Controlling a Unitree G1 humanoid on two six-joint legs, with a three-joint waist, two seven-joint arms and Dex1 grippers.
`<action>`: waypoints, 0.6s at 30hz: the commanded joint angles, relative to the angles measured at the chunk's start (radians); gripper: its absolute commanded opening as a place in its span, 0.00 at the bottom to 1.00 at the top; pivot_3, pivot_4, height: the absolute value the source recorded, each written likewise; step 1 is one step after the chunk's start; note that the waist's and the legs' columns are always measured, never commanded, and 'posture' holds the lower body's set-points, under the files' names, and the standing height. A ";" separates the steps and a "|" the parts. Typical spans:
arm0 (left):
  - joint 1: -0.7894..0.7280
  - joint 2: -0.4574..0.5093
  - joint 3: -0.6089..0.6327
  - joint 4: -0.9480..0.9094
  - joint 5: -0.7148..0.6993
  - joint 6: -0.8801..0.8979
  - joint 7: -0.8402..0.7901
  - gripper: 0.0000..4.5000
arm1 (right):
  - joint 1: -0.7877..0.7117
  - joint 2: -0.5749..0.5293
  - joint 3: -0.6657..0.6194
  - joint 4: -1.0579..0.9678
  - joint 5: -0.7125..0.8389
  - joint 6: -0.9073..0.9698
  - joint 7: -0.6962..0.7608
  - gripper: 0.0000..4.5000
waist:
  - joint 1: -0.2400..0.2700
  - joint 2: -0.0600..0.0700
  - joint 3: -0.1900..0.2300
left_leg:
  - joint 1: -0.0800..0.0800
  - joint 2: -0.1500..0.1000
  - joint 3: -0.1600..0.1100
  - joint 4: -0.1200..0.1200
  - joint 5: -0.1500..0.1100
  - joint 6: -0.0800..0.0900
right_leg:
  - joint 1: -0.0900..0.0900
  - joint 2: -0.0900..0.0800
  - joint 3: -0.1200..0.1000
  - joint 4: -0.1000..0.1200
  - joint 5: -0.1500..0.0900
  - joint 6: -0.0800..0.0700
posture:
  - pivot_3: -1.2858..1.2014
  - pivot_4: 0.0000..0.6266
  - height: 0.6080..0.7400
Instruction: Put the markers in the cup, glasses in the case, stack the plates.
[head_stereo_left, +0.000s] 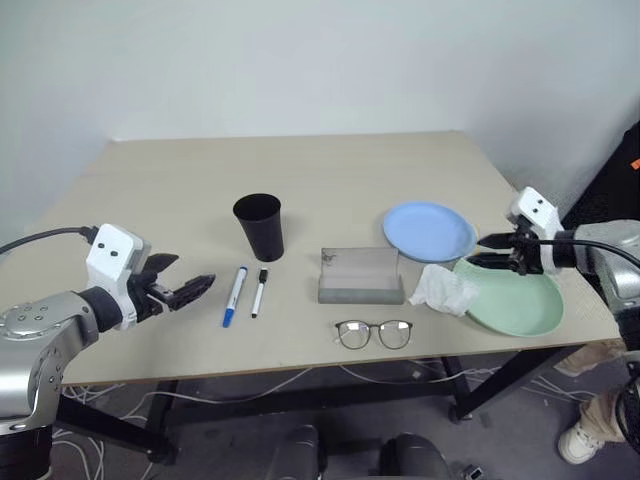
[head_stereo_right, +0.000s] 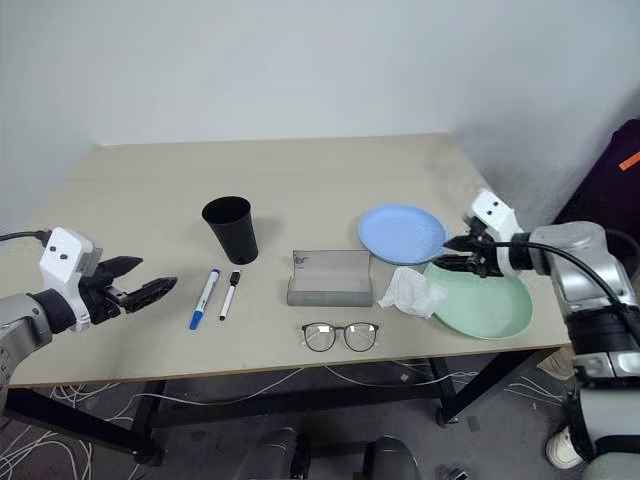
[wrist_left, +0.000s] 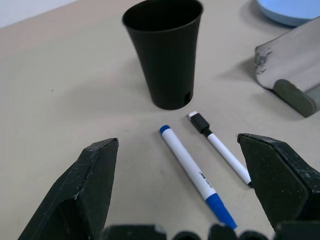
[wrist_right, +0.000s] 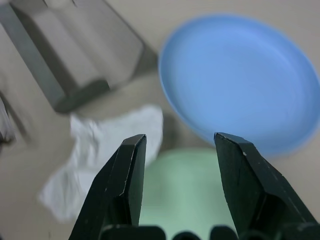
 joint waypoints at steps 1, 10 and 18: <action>0.014 0.010 0.032 -0.052 -0.029 -0.022 -0.033 0.92 | 0.008 -0.056 -0.076 0.022 0.008 0.002 -0.026 0.52 | 0.000 0.000 0.000 | 0.000 0.001 0.000 0.001 -0.001 0.000 | 0.000 0.000 0.000 0.000 0.000 0.000 | 0.52 0.00 0.67; 0.101 0.018 0.074 -0.109 -0.085 -0.033 -0.103 0.92 | 0.079 -0.126 -0.098 0.120 -0.016 0.045 -0.076 0.52 | 0.000 0.001 0.000 | 0.000 0.002 0.002 0.004 -0.004 0.001 | 0.000 0.000 0.000 0.000 0.000 0.000 | 0.52 0.00 0.67; 0.120 0.030 0.130 -0.119 -0.129 -0.088 -0.197 0.92 | 0.038 -0.125 -0.088 0.263 -0.054 0.065 -0.147 0.52 | 0.000 0.001 0.000 | 0.001 0.003 0.004 0.006 -0.004 0.001 | 0.000 -0.001 -0.001 0.000 0.000 0.000 | 0.52 0.00 0.67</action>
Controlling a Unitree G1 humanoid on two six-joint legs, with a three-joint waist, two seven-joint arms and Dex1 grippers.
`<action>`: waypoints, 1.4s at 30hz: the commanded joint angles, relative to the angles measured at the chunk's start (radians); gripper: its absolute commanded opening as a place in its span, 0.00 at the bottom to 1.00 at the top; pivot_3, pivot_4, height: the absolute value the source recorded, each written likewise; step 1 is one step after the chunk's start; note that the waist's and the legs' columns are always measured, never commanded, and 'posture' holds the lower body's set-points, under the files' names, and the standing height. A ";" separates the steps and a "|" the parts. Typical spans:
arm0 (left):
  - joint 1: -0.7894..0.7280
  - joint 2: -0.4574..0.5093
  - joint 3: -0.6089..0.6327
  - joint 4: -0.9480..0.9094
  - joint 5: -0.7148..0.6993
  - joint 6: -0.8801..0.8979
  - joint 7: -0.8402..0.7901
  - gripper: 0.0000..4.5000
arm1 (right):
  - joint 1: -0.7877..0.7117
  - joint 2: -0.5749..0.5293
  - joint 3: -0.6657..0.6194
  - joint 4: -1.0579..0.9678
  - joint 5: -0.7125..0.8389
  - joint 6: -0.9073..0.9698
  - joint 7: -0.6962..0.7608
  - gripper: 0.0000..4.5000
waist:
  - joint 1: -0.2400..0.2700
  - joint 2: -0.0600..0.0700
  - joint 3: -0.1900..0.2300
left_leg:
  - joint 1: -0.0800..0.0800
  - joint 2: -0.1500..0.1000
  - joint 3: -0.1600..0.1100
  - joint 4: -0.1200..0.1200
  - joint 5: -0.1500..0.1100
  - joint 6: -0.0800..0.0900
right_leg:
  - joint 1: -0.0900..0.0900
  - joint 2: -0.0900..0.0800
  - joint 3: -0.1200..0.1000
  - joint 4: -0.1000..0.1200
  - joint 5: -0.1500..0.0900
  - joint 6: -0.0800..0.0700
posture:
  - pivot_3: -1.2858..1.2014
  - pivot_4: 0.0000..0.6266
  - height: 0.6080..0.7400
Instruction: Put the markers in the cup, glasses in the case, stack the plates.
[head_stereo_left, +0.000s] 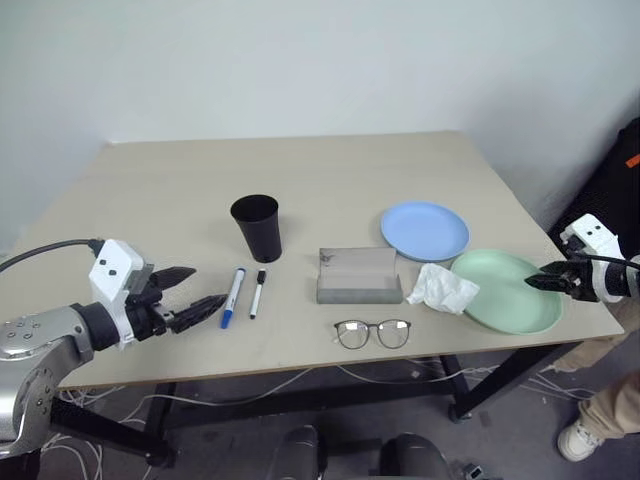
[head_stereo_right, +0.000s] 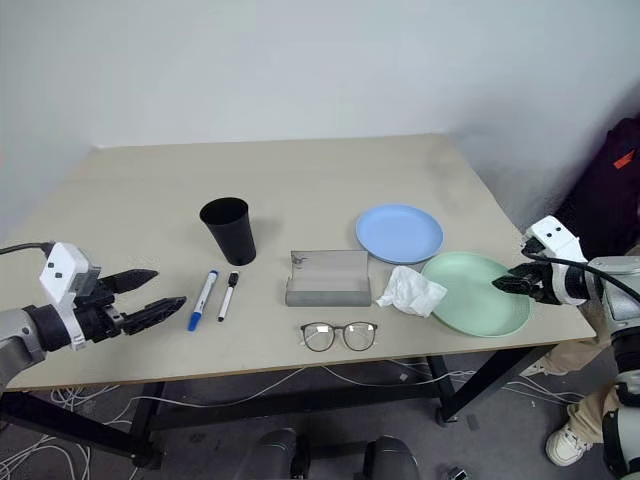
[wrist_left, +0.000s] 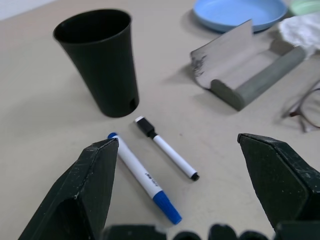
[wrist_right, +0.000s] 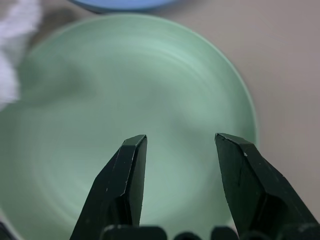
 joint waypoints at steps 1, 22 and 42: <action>0.002 0.021 0.069 -0.040 -0.045 -0.038 -0.047 0.92 | -0.049 -0.021 -0.025 0.056 -0.021 -0.025 -0.029 0.52 | 0.000 0.000 0.000 | 0.000 0.000 0.000 0.000 0.000 0.000 | 0.000 0.000 0.000 0.000 0.000 0.000 | 0.52 0.00 0.67; 0.070 -0.021 0.111 -0.096 -0.074 -0.095 -0.025 0.93 | -0.118 0.050 -0.024 0.334 -0.040 -0.053 -0.084 0.48 | -0.008 0.002 0.000 | 0.000 -0.001 0.000 0.001 0.000 0.000 | 0.001 0.001 0.000 0.000 0.000 0.000 | 0.52 0.00 0.67; 0.086 -0.019 0.114 -0.105 -0.068 -0.096 0.009 0.93 | -0.336 0.112 -0.212 0.475 0.029 -0.041 -0.327 0.01 | -0.008 0.006 0.002 | 0.000 -0.001 0.001 0.004 0.000 0.001 | 0.001 0.001 0.000 0.000 0.000 0.000 | 0.52 0.00 0.67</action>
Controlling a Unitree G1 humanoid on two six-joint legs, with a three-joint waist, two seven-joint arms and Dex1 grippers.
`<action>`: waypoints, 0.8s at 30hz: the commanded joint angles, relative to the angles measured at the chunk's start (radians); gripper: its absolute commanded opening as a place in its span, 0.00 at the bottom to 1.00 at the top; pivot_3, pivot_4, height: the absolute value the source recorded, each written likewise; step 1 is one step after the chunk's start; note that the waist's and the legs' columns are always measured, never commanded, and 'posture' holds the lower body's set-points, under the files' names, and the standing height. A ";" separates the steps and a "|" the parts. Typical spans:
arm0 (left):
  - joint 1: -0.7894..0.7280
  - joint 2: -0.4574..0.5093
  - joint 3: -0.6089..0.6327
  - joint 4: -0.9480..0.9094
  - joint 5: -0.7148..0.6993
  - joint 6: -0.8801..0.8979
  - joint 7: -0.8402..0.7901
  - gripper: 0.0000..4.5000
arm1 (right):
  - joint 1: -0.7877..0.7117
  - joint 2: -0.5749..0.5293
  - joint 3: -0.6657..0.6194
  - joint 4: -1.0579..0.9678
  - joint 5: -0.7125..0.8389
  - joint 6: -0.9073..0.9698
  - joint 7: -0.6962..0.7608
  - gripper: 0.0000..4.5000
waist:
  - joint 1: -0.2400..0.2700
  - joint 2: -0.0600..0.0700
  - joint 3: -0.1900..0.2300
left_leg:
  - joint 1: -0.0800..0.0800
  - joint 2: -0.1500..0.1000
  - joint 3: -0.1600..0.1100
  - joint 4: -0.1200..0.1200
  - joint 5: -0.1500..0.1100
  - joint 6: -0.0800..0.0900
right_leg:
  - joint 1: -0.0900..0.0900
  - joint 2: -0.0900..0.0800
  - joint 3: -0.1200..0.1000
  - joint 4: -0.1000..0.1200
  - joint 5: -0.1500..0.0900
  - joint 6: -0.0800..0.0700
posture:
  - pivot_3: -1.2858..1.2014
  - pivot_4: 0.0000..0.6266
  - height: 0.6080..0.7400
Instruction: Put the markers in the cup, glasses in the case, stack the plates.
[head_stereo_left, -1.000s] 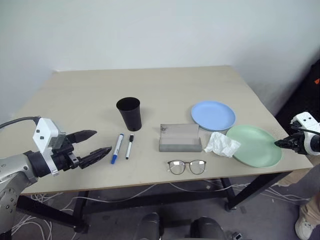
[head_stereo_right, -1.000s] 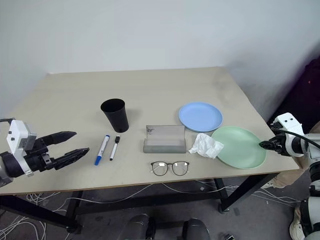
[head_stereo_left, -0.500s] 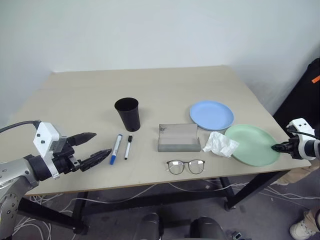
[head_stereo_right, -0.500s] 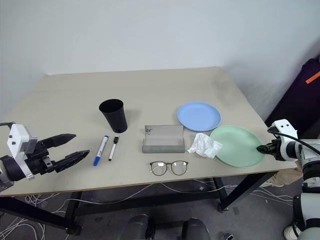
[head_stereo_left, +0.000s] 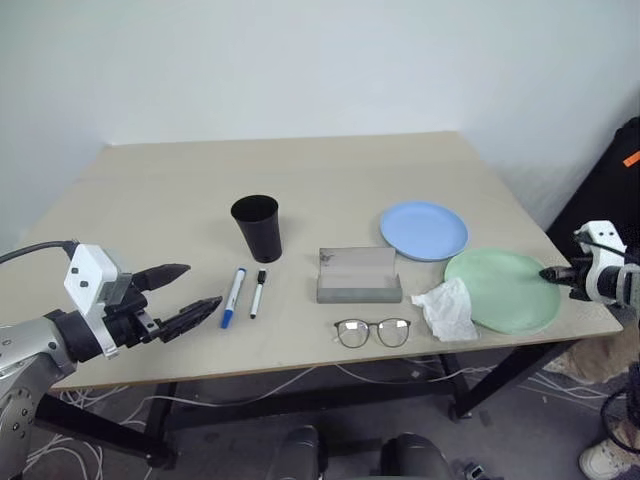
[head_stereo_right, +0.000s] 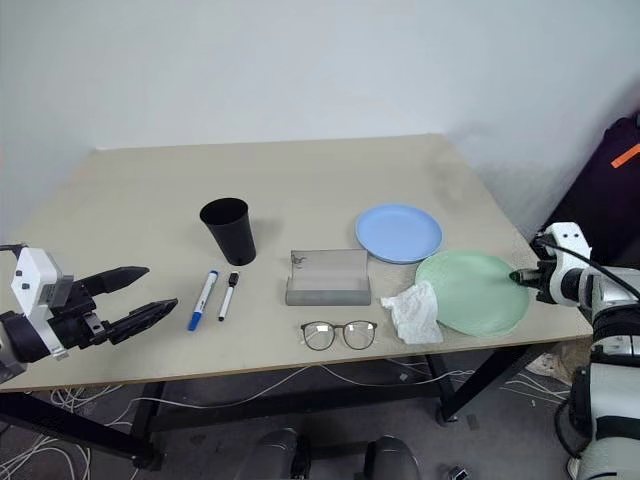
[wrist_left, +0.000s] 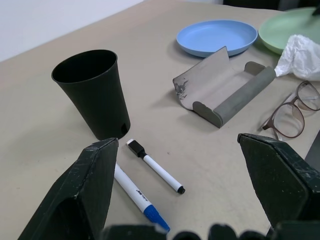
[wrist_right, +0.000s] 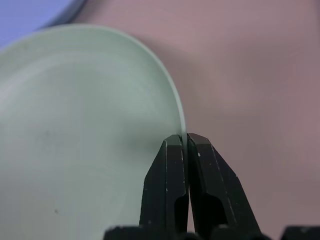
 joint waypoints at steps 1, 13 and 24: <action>-0.006 0.003 0.026 -0.025 -0.006 -0.019 0.010 0.93 | -0.100 -0.016 -0.076 0.017 0.027 -0.023 -0.108 0.01 | -0.001 0.001 0.000 | 0.000 0.000 0.000 0.000 0.000 0.000 | 0.000 0.000 0.000 0.000 0.000 0.000 | 0.52 0.00 0.67; -0.006 0.003 0.013 -0.019 0.000 -0.020 0.018 0.93 | -0.239 0.014 -0.112 0.052 0.026 -0.005 -0.195 0.01 | -0.001 0.003 0.001 | 0.000 0.000 0.000 -0.002 -0.001 0.001 | -0.001 -0.001 0.000 0.000 0.000 0.000 | 0.52 0.00 0.67; -0.008 0.002 0.006 -0.024 0.003 -0.019 0.033 0.93 | -0.333 0.235 -0.186 0.080 0.080 0.008 -0.431 0.01 | -0.020 0.003 0.001 | 0.000 -0.003 -0.001 -0.004 -0.002 0.000 | -0.001 0.002 0.000 0.001 0.001 0.000 | 0.52 0.00 0.67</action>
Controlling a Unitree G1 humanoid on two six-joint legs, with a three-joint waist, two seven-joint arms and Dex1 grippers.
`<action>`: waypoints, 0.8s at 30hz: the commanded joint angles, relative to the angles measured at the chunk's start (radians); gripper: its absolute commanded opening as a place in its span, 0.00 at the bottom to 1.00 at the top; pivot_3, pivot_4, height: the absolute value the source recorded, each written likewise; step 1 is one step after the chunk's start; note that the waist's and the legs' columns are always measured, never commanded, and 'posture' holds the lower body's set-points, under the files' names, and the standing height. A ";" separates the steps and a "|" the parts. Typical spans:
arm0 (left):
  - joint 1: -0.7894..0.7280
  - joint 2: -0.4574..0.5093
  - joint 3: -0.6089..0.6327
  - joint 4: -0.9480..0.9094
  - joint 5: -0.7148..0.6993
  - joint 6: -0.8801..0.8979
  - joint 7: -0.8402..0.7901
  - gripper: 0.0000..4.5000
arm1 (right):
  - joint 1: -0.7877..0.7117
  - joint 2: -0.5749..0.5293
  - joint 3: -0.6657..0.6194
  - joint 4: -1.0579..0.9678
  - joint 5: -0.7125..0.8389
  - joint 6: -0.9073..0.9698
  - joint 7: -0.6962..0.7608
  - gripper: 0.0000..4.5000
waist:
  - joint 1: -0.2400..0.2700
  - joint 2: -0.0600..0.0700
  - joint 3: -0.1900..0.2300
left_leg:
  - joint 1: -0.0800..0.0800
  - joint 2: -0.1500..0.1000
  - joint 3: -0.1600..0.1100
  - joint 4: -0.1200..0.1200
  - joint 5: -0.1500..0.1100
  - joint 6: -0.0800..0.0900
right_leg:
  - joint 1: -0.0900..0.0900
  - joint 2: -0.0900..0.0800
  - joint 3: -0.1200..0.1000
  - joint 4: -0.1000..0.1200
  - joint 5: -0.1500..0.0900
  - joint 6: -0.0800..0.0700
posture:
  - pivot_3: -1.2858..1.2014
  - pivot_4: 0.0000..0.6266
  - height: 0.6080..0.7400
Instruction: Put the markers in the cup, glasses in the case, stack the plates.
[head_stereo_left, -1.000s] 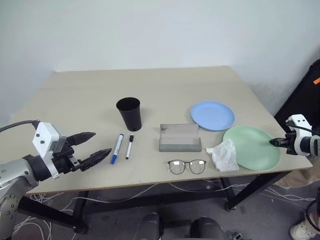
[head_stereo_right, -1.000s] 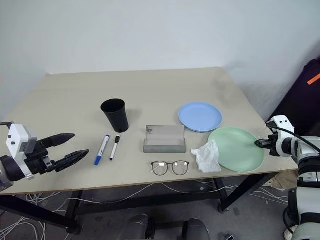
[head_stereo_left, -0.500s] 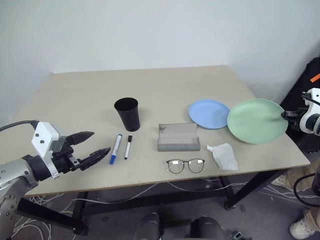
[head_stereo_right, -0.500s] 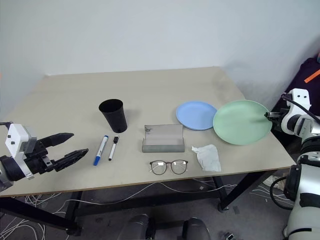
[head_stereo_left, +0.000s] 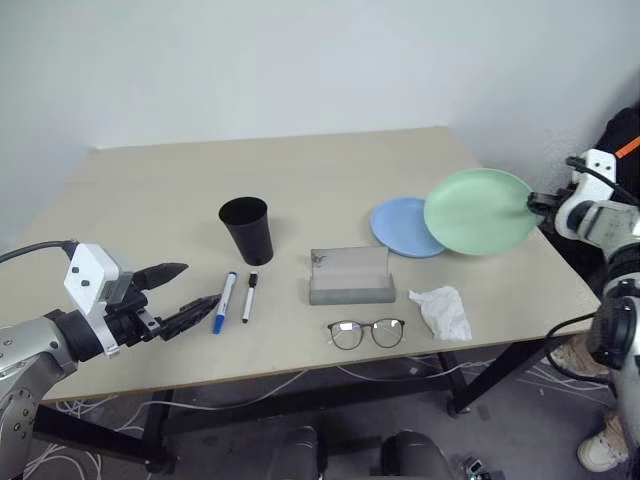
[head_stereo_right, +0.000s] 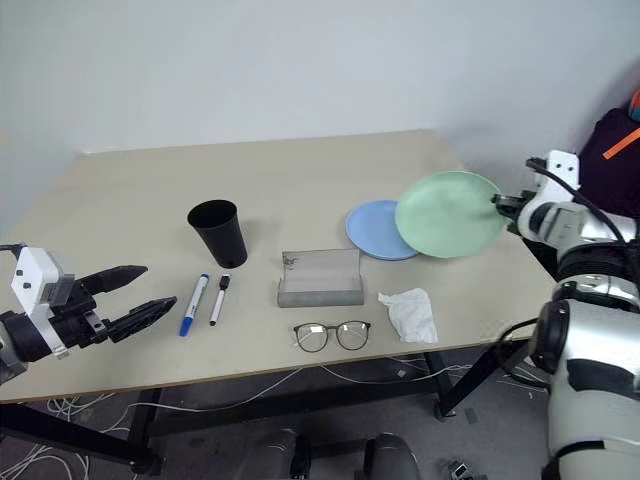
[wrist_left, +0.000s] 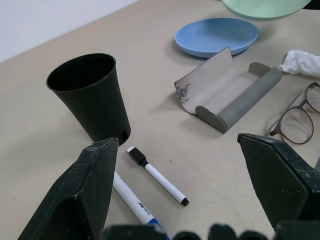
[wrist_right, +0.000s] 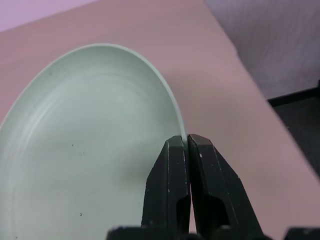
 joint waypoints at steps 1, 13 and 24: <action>-0.007 0.001 0.013 -0.024 0.000 -0.018 0.012 0.93 | -0.048 0.059 -0.030 -0.006 0.029 -0.019 -0.082 0.01 | 0.000 0.000 0.000 | 0.000 0.000 0.000 0.000 0.000 0.000 | 0.000 0.000 0.000 0.000 0.000 0.000 | 0.52 0.00 0.67; 0.039 -0.007 0.063 -0.059 -0.012 -0.015 0.031 0.93 | -0.070 0.227 -0.057 0.084 0.044 -0.174 -0.215 0.01 | 0.000 0.000 0.000 | 0.000 -0.001 0.000 0.001 0.000 0.000 | 0.001 0.001 0.000 0.000 0.001 0.001 | 0.52 0.00 0.67; 0.069 -0.013 0.095 -0.071 -0.012 -0.017 0.033 0.93 | -0.090 0.281 -0.062 0.131 0.038 -0.247 -0.251 0.01 | 0.001 0.000 0.000 | 0.000 -0.001 0.000 0.001 0.000 0.000 | 0.001 0.001 0.000 0.000 0.002 0.000 | 0.52 0.00 0.67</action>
